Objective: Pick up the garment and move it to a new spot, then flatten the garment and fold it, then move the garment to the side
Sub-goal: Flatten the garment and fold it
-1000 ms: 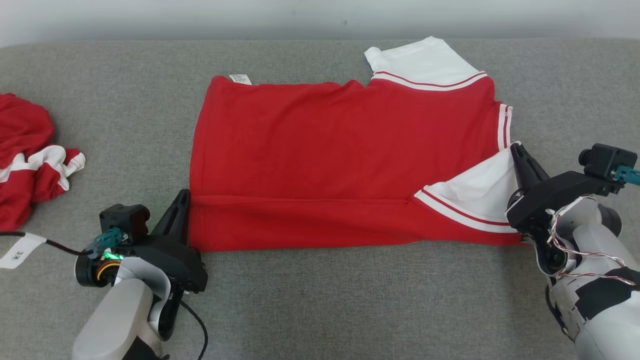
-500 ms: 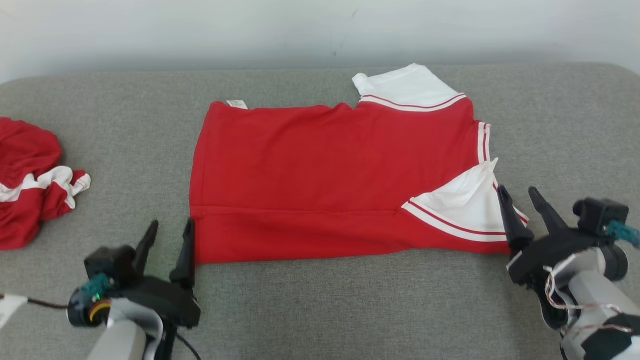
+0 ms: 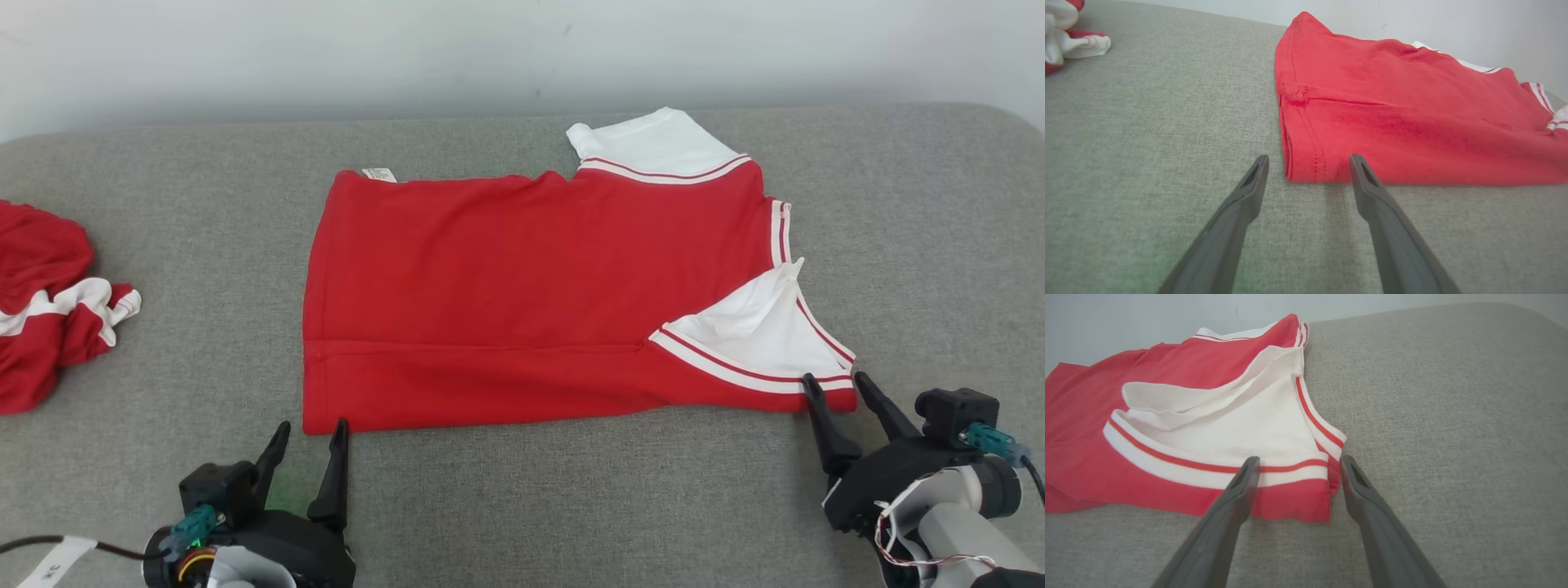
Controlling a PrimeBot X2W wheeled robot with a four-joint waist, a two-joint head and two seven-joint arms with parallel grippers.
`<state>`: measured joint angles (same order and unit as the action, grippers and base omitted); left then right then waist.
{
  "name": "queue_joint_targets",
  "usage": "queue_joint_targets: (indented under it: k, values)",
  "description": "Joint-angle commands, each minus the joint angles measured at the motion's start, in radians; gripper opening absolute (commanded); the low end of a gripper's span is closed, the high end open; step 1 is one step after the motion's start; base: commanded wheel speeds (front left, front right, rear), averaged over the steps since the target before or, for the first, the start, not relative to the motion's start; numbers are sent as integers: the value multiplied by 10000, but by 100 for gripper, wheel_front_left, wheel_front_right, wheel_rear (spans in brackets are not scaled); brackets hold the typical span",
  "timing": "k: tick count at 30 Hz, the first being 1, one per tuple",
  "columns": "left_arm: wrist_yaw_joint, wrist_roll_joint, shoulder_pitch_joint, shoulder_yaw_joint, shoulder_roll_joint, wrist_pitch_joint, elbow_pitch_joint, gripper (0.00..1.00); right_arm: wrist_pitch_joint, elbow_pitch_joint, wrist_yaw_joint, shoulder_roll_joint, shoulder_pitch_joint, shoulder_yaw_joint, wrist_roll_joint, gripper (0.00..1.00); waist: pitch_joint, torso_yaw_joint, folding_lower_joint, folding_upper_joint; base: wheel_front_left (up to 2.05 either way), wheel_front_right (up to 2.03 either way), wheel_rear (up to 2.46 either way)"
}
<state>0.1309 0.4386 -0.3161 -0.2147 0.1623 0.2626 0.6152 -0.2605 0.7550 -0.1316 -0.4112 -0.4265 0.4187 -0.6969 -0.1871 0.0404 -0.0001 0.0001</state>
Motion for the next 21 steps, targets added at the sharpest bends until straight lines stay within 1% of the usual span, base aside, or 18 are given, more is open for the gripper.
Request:
queue_joint_targets:
  k: [1,8,9,10,11,12,17,21]
  values:
    - [-11,-28,-203,38,-57,29,108,100,-53,83,21,123,-56,0,91,100,-35,4,1,-1,0,0,0]
    - [-11,8,-600,159,-188,29,733,100,-50,500,21,474,-313,78,191,100,-203,78,1,-1,0,0,0]
    - [-11,45,-654,56,-225,29,876,97,-35,566,21,485,-355,108,170,95,-214,102,1,-1,0,0,0]
    - [-10,122,-761,-12,-258,28,1006,48,-32,616,21,506,-408,153,136,46,-229,129,1,-1,0,0,0]
    - [-10,193,-830,-123,-270,26,1107,22,-30,662,21,524,-433,193,101,38,-241,142,1,-1,0,0,0]
    - [-10,207,-848,-259,-245,26,1197,0,-31,710,21,544,-429,230,69,0,-245,147,1,-1,0,0,0]
    - [-15,399,-840,-503,-150,28,1261,0,-35,709,21,479,-417,118,-41,0,-65,134,1,-1,0,0,0]
    - [-15,502,-319,-546,-64,30,971,0,-36,385,21,365,126,-254,-89,0,364,95,1,-1,0,0,0]
